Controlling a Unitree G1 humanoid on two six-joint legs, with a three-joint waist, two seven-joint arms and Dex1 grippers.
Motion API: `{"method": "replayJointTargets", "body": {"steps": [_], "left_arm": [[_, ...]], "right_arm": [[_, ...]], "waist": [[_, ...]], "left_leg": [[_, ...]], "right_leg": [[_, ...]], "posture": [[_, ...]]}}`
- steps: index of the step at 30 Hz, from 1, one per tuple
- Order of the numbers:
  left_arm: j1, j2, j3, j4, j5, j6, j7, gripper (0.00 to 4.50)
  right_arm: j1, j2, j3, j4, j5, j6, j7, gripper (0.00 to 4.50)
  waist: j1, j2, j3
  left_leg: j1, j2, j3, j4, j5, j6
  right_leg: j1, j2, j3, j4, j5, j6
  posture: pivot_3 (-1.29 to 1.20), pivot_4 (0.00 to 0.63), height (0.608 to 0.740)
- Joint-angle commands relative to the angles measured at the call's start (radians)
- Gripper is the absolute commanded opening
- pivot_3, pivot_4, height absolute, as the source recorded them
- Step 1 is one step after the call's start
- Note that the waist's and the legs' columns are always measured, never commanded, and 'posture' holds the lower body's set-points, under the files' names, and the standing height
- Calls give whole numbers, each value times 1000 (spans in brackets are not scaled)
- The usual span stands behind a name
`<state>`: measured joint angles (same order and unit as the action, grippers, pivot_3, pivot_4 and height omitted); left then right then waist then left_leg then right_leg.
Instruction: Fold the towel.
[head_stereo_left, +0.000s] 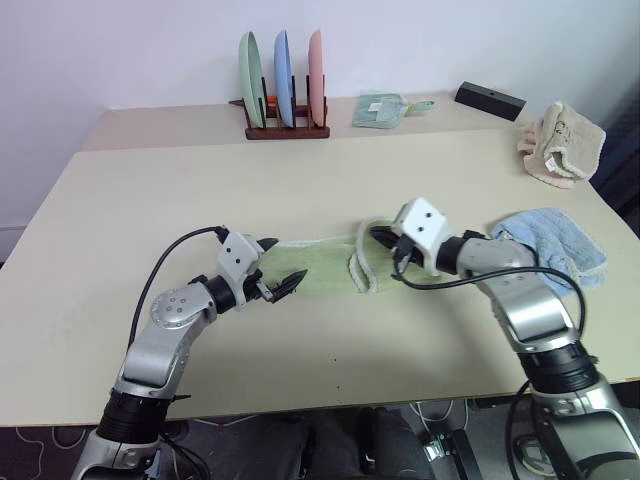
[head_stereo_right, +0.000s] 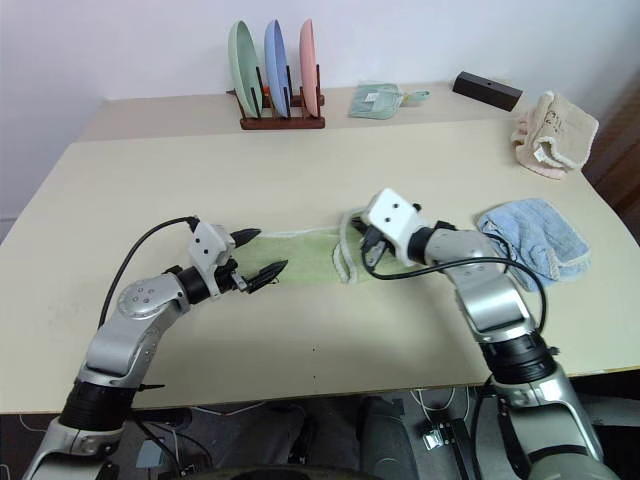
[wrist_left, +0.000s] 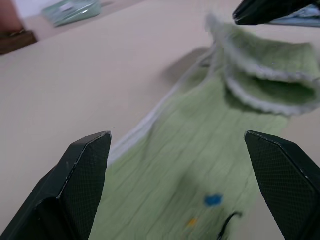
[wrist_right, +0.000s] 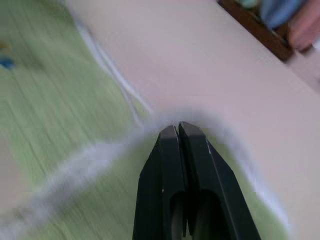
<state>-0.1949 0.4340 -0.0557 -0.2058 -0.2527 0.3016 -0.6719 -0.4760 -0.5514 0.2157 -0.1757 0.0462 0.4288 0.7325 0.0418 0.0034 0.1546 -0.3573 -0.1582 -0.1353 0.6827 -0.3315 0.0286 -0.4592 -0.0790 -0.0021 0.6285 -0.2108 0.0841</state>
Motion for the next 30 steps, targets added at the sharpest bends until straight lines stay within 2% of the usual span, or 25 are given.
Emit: {"method": "replayJointTargets", "body": {"steps": [1, 8, 15, 21, 23, 26, 28, 30], "left_arm": [[6, 5, 20, -45, -16, -3, 3, 4384], [22, 5, 23, -56, -15, -1, 11, 4384], [57, -5, 52, -83, -38, 21, 35, 4384], [130, -32, 176, -208, -185, 164, 110, 4384], [180, -44, 251, -268, -287, 245, 149, 4384], [303, -44, 345, -369, -467, 410, 204, 4500], [374, -37, 374, -424, -564, 490, 231, 4500], [430, -72, 370, -460, -636, 572, 327, 4500]], "right_arm": [[-24, 18, 35, 55, -51, -55, -19, 25], [32, 81, 44, 216, -67, -119, -54, 25], [91, 159, -46, 152, 64, -82, -43, 25], [66, 160, -121, 18, 171, -70, -18, 25], [38, 134, -150, -2, 196, -48, -6, 25], [7, 75, -161, -8, 213, -25, 45, 866], [0, 46, -151, -11, 215, -28, 78, 1806], [-5, 21, -124, 0, 196, -65, 117, 2759]], "waist": [[-1, 0, 0], [-4, 0, 0], [-4, 0, 0], [-5, 0, 0], [-5, 0, 0], [-3, 0, 0], [-4, 0, 0], [-2, 0, 0]], "left_leg": [[0, 0, 0, 0, 0, 0], [0, 0, 0, 0, 0, 0], [1, 0, 0, 0, 0, 0], [1, 0, 0, -1, 0, 0], [1, 0, 0, -1, 0, 0], [1, 0, 0, -1, 0, 0], [1, 0, 0, -1, 0, 0], [1, 0, 0, -1, 0, 0]], "right_leg": [[0, 0, 0, 0, 0, 0], [-1, 0, 0, 0, 0, 0], [0, 0, 0, 0, 0, 0], [-1, 1, 0, 1, 0, 0], [0, 1, 0, 0, 0, 0], [-1, 1, 0, 0, 0, 0], [0, 1, 0, 0, 0, 0], [0, 1, 1, 0, 0, 0]], "posture": [[0, 150, 740], [0, 150, 740], [0, 150, 740], [0, 150, 740], [0, 150, 740], [0, 150, 740], [0, 150, 740], [0, 150, 740]]}}
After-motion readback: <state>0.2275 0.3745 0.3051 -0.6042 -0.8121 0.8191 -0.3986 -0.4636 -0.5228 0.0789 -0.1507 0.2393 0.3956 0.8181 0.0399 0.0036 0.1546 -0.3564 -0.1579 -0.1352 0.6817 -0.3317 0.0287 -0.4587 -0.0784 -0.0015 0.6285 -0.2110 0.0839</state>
